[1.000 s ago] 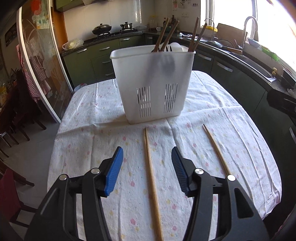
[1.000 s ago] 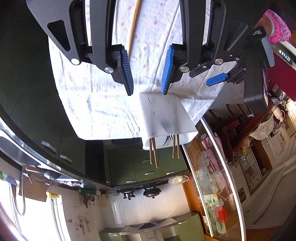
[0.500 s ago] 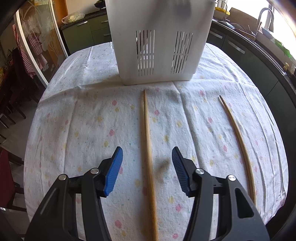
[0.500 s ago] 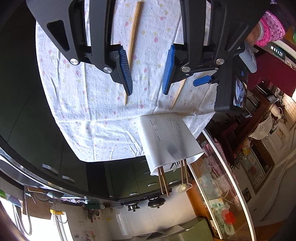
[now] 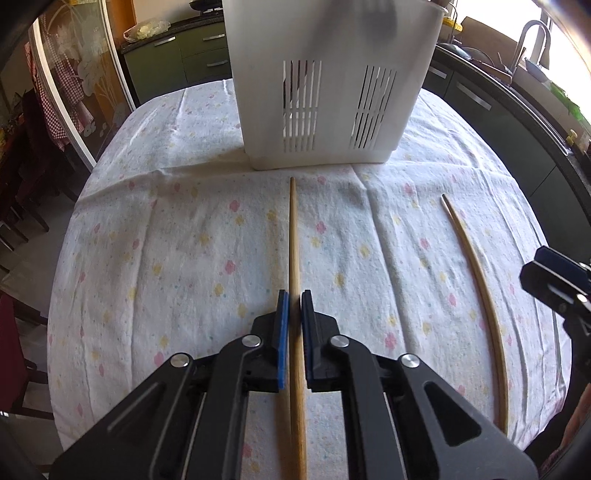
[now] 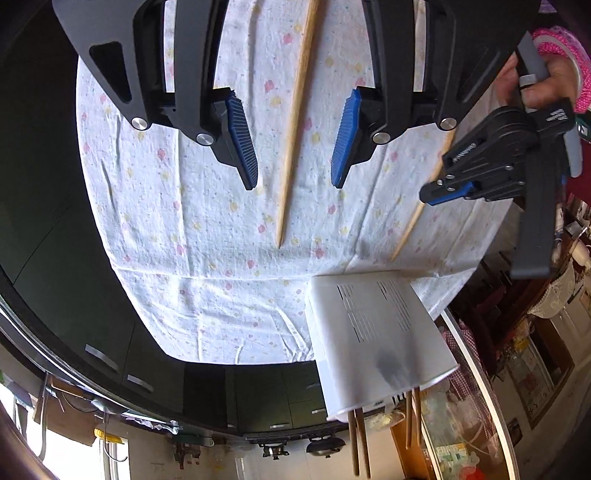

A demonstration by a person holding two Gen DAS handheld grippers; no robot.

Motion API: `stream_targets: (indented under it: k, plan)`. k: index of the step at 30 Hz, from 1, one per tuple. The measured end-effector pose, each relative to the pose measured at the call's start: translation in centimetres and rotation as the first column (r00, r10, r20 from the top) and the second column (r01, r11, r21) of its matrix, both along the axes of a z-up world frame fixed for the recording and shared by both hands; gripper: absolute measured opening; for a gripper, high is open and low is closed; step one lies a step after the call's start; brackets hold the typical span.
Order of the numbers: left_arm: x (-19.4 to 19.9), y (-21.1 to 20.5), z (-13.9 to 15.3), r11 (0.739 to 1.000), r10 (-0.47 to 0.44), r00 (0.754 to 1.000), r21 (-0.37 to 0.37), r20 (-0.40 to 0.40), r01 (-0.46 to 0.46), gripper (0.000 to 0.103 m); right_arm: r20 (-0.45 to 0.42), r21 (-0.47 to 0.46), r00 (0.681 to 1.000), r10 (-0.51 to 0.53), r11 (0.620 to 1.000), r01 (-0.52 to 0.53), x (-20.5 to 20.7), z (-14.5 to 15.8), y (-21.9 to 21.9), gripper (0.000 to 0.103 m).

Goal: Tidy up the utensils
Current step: 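Grasp a wooden chopstick with the left tool while the right tool grasps the last one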

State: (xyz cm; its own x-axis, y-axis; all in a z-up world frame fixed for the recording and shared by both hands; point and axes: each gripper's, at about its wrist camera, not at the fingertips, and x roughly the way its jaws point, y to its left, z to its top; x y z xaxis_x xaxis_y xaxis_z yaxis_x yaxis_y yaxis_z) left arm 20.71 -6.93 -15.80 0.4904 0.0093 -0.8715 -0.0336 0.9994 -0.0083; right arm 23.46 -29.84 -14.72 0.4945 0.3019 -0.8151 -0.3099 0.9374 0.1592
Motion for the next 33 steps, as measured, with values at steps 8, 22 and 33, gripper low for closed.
stream_targets:
  k: [8, 22, 33]
  plan:
    - [-1.8, 0.7, 2.5, 1.0, -0.004, 0.996, 0.017, 0.084, 0.003, 0.007, -0.047, -0.06, 0.999, 0.011, 0.998, -0.014, 2.0, -2.9, 1.9, 0.042]
    - [-3.5, 0.9, 4.3, 1.0, -0.025, 0.99, 0.011, 0.141, 0.024, 0.007, -0.066, -0.146, 0.998, 0.004, 0.989, -0.014, 3.7, -3.8, 4.0, 0.032]
    - [-3.8, 1.3, 4.4, 1.0, -0.021, 0.989, 0.007, 0.146, 0.021, 0.007, -0.053, -0.094, 0.999, -0.011, 0.996, 0.006, 3.9, -3.4, 3.0, 0.007]
